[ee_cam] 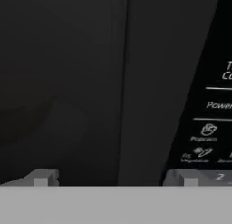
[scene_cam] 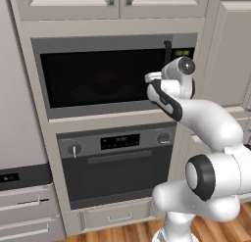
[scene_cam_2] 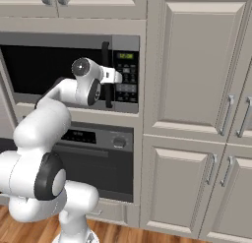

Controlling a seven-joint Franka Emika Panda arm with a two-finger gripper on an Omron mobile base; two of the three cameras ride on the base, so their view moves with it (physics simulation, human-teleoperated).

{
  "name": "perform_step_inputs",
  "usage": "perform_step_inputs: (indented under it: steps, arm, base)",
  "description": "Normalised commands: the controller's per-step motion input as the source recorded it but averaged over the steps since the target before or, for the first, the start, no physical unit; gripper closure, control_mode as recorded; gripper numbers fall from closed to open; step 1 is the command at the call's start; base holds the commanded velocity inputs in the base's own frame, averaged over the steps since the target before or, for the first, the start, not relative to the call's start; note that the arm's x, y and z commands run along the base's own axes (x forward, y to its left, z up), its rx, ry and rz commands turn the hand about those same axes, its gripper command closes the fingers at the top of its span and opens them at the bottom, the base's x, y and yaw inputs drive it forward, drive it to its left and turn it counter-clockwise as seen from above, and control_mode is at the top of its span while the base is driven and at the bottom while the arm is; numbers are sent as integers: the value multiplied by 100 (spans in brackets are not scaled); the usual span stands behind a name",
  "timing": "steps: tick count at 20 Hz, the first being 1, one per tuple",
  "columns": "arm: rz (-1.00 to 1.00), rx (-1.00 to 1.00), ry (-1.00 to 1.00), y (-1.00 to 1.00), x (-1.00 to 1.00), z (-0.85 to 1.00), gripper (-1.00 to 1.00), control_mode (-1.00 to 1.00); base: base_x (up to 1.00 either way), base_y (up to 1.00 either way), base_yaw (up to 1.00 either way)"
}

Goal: The microwave is finished heating the fish and lemon wedge. Take the bowl containing the food and place it on the dining counter.

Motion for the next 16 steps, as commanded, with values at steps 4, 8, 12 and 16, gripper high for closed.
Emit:
perform_step_inputs:
  steps: [4,8,12,16]
  arm:
    - [0,0,0,-5,58,-13,-100,-100]
    - [0,-1,-1,-12,57,-18,-100,-100]
    - [0,-1,-1,-6,54,-15,-100,-100]
    - [0,0,0,0,3,0,100,-100]
  base:
    - [0,0,0]
    - [0,0,0]
    - [0,0,0]
    - [0,0,0]
